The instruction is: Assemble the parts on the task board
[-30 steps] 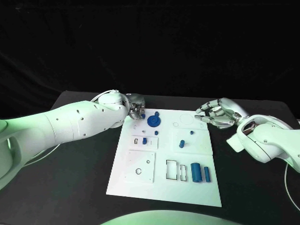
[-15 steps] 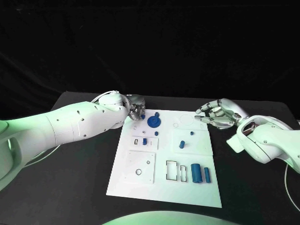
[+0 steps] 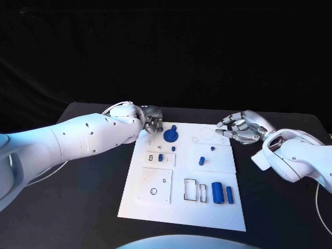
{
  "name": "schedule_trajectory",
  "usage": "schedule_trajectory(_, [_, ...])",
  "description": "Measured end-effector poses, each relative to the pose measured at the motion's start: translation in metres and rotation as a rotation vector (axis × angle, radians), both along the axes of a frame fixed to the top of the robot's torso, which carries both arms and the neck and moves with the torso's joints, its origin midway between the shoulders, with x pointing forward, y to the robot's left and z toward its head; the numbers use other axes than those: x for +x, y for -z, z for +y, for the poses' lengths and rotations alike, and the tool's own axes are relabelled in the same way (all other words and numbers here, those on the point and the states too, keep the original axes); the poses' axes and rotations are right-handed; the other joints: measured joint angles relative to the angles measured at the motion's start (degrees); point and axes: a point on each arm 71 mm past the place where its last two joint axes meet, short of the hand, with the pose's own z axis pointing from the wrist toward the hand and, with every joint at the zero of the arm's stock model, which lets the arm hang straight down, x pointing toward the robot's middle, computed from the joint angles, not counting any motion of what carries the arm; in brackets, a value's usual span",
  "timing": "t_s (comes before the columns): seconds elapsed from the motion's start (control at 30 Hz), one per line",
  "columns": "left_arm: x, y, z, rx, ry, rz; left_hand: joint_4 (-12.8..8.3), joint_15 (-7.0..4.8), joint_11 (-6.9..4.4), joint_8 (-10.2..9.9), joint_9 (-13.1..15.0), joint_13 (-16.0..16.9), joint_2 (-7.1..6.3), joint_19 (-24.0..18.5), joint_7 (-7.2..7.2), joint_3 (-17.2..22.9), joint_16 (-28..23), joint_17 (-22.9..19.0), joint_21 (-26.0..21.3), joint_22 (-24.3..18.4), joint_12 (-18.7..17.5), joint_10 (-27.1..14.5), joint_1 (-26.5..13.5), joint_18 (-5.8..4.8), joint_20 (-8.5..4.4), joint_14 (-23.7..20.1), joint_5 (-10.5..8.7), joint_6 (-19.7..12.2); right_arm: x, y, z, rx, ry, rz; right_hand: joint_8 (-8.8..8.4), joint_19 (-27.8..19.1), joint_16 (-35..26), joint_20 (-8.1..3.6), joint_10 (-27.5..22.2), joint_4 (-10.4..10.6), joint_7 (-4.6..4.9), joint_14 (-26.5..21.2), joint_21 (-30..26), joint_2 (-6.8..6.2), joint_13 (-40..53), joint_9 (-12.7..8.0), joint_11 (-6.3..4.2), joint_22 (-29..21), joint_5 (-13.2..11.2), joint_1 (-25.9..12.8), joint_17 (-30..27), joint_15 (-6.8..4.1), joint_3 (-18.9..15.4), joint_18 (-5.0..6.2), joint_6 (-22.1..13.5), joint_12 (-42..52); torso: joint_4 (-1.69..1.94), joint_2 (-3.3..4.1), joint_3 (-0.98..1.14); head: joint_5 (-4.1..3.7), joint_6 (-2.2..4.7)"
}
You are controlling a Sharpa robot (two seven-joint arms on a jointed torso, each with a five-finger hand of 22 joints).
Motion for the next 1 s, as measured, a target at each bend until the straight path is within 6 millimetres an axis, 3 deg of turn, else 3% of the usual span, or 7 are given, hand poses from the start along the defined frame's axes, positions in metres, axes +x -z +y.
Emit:
schedule_trajectory(0.3, [-0.0011, -0.0009, -0.0007, -0.006, 0.011, 0.001, -0.1, 0.21, 0.22, -0.7, 0.0, 0.0, 1.32, -0.4, 0.02, 2.8, 0.0, -0.2, 0.0, -0.2, 0.0, -0.2, -0.8, 0.00, 0.39, -0.2, 0.02, -0.4, -0.0001, 0.0002, 0.0000, 0.000, -0.001, 0.001, 0.00, 0.0, 0.0, 0.00, 0.0, 0.1, 0.00, 0.0, 0.0, 0.01, 0.0, 0.0, 0.00, 0.0, 0.0, 0.0, 0.0, 0.00, -0.1, 0.00, 0.0, 0.0, 0.02, 0.03, -0.01, 0.01, 0.07])
schedule_trajectory(0.73, [-0.0018, -0.0014, -0.0017, -0.011, 0.020, 0.003, -0.4, 0.42, 0.62, -1.4, 0.0, 0.3, 1.86, -0.8, 0.28, 6.4, 0.0, -0.5, -0.2, -0.2, 0.0, -0.6, -1.3, 0.00, 0.40, -0.4, 0.06, -1.0, -0.0004, 0.0003, -0.0003, -0.001, -0.003, 0.004, 0.00, 0.0, 0.0, 0.00, 0.0, 0.1, 0.00, 0.0, 0.0, 0.23, 0.0, 0.0, 0.00, 0.0, 0.0, -0.2, 0.0, 0.00, -0.1, 0.00, 0.0, 0.0, -0.01, 0.06, -0.02, -0.04, 0.13])
schedule_trajectory(0.77, [-0.0021, -0.0009, -0.0018, -0.010, 0.021, 0.005, -0.7, 0.42, 0.61, -0.3, 3.5, 0.3, 2.60, -0.8, 0.08, 6.9, 0.0, -0.5, -0.2, -0.2, 0.2, -0.6, -1.7, 0.00, 0.40, -0.4, 0.48, -0.6, -0.0004, 0.0003, -0.0003, -0.001, -0.003, 0.004, 0.00, 0.0, 0.0, 0.00, 0.0, 0.1, 0.00, 0.0, -0.1, 0.23, 0.0, 0.0, 0.00, 0.0, 0.0, -0.2, 0.0, 0.00, -0.1, 0.00, 0.0, 0.0, -0.01, 0.06, -0.02, -0.04, 0.14])
schedule_trajectory(0.8, [-0.0028, 0.0009, -0.0018, -0.007, 0.022, 0.010, -0.7, 0.42, 0.61, -0.2, 5.1, 0.3, 2.59, -0.8, 0.14, 6.9, 0.0, -0.5, -0.2, -0.1, 0.3, -0.6, -1.7, 0.00, 0.40, -0.4, 0.53, -0.5, -0.0004, 0.0003, -0.0004, -0.001, -0.003, 0.004, 0.00, 0.0, -0.2, 0.00, 0.0, 0.3, 0.00, 0.0, -0.3, 0.23, -0.1, 0.0, 0.00, 0.0, 0.0, -0.2, 0.0, 0.00, -0.1, 0.00, 0.0, 0.0, -0.01, 0.06, -0.02, -0.04, 0.15])
schedule_trajectory(1.0, [-0.0039, 0.0034, -0.0016, -0.003, 0.022, 0.019, -1.0, 0.42, 0.61, -0.8, 5.7, 0.4, 1.53, -0.8, 0.32, 7.7, 0.0, -0.5, -0.2, 0.2, 0.5, -0.6, -1.9, 0.00, 0.40, -0.4, 0.37, -0.7, -0.0005, 0.0003, -0.0004, -0.001, -0.004, 0.005, 0.00, 0.0, -0.2, 0.00, 0.0, 0.4, 0.00, 0.0, -0.3, 0.23, -0.1, 0.0, 0.00, 0.0, 0.0, -0.2, 0.0, 0.00, -0.1, 0.00, 0.0, 0.0, -0.01, 0.05, -0.02, -0.04, 0.19])
